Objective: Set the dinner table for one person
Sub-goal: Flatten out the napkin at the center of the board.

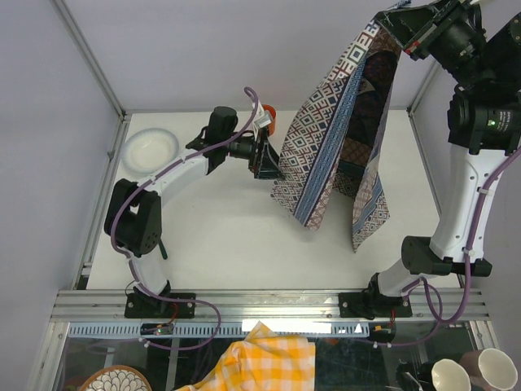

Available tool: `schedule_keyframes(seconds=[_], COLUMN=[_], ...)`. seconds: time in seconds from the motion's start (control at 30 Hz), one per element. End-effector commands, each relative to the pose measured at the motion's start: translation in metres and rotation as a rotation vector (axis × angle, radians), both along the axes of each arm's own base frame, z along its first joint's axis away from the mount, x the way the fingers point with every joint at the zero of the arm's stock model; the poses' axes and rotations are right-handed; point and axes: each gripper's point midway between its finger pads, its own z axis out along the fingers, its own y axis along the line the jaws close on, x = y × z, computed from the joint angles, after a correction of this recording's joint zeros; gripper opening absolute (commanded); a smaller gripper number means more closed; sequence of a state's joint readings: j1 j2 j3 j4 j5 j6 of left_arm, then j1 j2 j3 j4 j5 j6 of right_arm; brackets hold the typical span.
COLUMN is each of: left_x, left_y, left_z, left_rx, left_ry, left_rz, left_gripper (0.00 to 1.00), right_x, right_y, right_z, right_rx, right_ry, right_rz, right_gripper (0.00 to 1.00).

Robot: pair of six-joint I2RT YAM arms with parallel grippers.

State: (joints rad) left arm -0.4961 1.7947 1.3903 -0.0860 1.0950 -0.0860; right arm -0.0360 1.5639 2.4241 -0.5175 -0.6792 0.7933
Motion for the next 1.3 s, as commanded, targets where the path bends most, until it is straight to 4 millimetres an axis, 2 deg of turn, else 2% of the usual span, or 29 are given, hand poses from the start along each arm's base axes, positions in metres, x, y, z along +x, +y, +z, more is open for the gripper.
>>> schedule_keyframes(seconds=[0.0, 0.07, 0.17, 0.4, 0.43, 0.47, 0.5, 0.53, 0.57, 0.67, 0.73, 0.77, 0.83, 0.93, 1.0, 1.07, 1.27], left_x=[0.021, 0.017, -0.007, -0.066, -0.075, -0.084, -0.091, -0.095, -0.095, -0.077, -0.050, -0.028, 0.004, 0.033, 0.035, 0.032, 0.009], left_y=[-0.010, -0.016, -0.026, -0.028, -0.028, -0.026, -0.025, -0.023, -0.021, -0.014, -0.009, -0.004, 0.016, 0.062, 0.096, 0.133, 0.220], left_z=[0.009, 0.007, 0.009, 0.027, 0.033, 0.041, 0.051, 0.060, 0.065, 0.078, 0.090, 0.097, 0.119, 0.165, 0.203, 0.232, 0.277], left_rx=[-0.018, -0.025, -0.045, -0.087, -0.107, -0.133, -0.163, -0.174, -0.176, -0.129, -0.068, -0.029, 0.019, 0.016, -0.033, -0.087, -0.195], left_ry=[-0.069, -0.046, -0.021, 0.065, 0.062, 0.057, 0.057, 0.111, 0.137, 0.196, 0.142, 0.085, 0.003, -0.097, -0.167, -0.193, -0.228], left_rz=[0.025, -0.004, -0.096, -0.248, -0.270, -0.295, -0.307, -0.294, -0.282, -0.170, 0.029, 0.189, 0.462, 0.810, 0.981, 1.160, 1.524], left_gripper=[0.90, 0.90, 0.96, 0.88, 0.79, 0.62, 0.33, 0.10, 0.00, 0.00, 0.00, 0.00, 0.00, 0.00, 0.00, 0.00, 0.00], right_x=[-0.036, -0.035, -0.032, -0.028, -0.027, -0.026, -0.025, -0.025, -0.025, -0.026, -0.027, -0.027, -0.029, -0.030, -0.031, -0.031, -0.035], right_y=[0.003, 0.003, 0.001, -0.002, -0.003, -0.003, -0.003, -0.004, -0.004, -0.005, -0.006, -0.007, -0.007, -0.008, -0.009, -0.011, -0.017], right_z=[0.041, 0.041, 0.039, 0.037, 0.036, 0.036, 0.035, 0.035, 0.035, 0.035, 0.034, 0.034, 0.035, 0.035, 0.034, 0.031, 0.029], right_rx=[0.010, 0.012, 0.010, 0.008, 0.010, 0.010, 0.011, 0.012, 0.011, 0.008, 0.005, 0.005, 0.008, 0.007, 0.004, -0.004, -0.009], right_ry=[-0.166, -0.164, -0.160, -0.154, -0.151, -0.150, -0.149, -0.149, -0.148, -0.149, -0.150, -0.150, -0.155, -0.155, -0.152, -0.145, -0.152], right_rz=[0.040, 0.039, 0.032, 0.019, 0.017, 0.016, 0.014, 0.012, 0.010, 0.004, -0.002, -0.006, -0.008, -0.015, -0.026, -0.048, -0.096], right_gripper=[0.00, 0.00, 0.00, 0.00, 0.00, 0.00, 0.00, 0.00, 0.00, 0.00, 0.00, 0.00, 0.00, 0.00, 0.00, 0.00, 0.00])
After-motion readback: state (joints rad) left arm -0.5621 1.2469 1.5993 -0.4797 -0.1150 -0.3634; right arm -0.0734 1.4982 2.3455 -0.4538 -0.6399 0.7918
